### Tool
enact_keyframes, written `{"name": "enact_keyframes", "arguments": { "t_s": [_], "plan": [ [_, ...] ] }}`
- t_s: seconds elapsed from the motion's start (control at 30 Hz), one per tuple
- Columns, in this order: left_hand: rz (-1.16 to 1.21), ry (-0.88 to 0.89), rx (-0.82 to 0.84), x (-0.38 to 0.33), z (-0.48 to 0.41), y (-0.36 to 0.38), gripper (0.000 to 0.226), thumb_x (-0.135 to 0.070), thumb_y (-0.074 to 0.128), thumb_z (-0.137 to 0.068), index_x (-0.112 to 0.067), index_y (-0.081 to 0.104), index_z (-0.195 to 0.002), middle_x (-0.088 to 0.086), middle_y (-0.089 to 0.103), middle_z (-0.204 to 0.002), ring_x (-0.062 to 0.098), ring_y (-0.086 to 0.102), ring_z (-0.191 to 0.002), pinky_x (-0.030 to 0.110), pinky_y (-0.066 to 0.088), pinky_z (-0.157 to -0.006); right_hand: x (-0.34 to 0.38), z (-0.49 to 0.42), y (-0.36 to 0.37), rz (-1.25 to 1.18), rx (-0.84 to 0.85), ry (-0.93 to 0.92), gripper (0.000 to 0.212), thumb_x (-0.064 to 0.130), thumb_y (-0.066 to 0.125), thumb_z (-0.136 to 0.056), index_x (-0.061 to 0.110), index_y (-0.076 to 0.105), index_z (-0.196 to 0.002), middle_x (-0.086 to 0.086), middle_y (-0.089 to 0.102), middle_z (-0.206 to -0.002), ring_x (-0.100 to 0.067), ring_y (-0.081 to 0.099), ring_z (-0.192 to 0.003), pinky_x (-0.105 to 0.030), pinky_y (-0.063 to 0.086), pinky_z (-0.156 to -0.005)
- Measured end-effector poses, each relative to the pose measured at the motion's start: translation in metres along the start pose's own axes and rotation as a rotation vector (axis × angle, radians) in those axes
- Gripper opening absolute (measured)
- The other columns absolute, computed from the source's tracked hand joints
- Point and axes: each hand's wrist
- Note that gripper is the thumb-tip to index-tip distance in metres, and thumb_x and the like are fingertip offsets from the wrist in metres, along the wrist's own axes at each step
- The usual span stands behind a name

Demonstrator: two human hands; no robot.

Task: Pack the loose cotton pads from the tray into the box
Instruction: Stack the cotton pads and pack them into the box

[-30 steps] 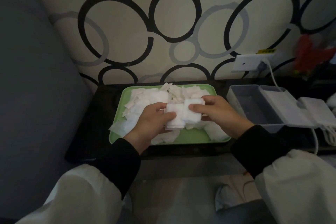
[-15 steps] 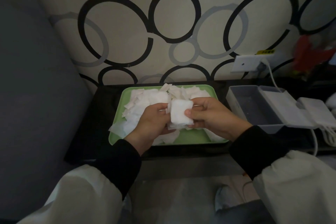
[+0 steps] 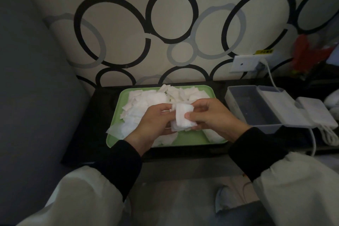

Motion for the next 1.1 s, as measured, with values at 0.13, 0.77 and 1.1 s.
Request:
{"name": "enact_keyframes", "arguments": {
  "t_s": [0.13, 0.77, 1.1],
  "plan": [
    [0.032, -0.044, -0.006, -0.004, -0.003, 0.006, 0.028, -0.036, 0.053, -0.1, -0.017, 0.068, -0.114, 0.008, 0.075, -0.107, 0.027, 0.074, -0.093, 0.039, 0.06, -0.082, -0.001, 0.002, -0.007, 0.075, -0.065, 0.031, 0.032, 0.009, 0.08, -0.079, 0.007, 0.062, -0.106, -0.014, 0.063, -0.093, -0.025, 0.069, -0.079, -0.032, 0.061, -0.061],
    [-0.154, 0.242, 0.051, 0.009, -0.042, 0.119, 0.025, -0.013, 0.075, -0.086, -0.023, 0.061, -0.104, 0.004, 0.069, -0.102, 0.02, 0.073, -0.081, 0.023, 0.055, -0.064, 0.018, 0.034, -0.126, 0.654, -0.261, -0.239, 0.014, 0.011, 0.074, -0.083, 0.017, 0.074, -0.095, 0.006, 0.072, -0.091, -0.003, 0.066, -0.08, -0.012, 0.05, -0.069],
    [-0.656, 0.37, 0.041, 0.032, -0.073, 0.18, 0.011, -0.032, 0.07, -0.088, -0.031, 0.068, -0.1, -0.008, 0.051, -0.08, 0.008, 0.053, -0.074, 0.028, 0.047, -0.07, 0.015, -0.03, -0.214, 0.954, -0.327, -0.103, 0.02, 0.005, 0.072, -0.078, 0.018, 0.07, -0.093, 0.0, 0.068, -0.093, -0.016, 0.062, -0.092, -0.025, 0.045, -0.082]
  ]
}}
Point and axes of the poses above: each hand's wrist, its own z-axis away from the middle knuckle, its own y-axis out of the palm, x = y × z
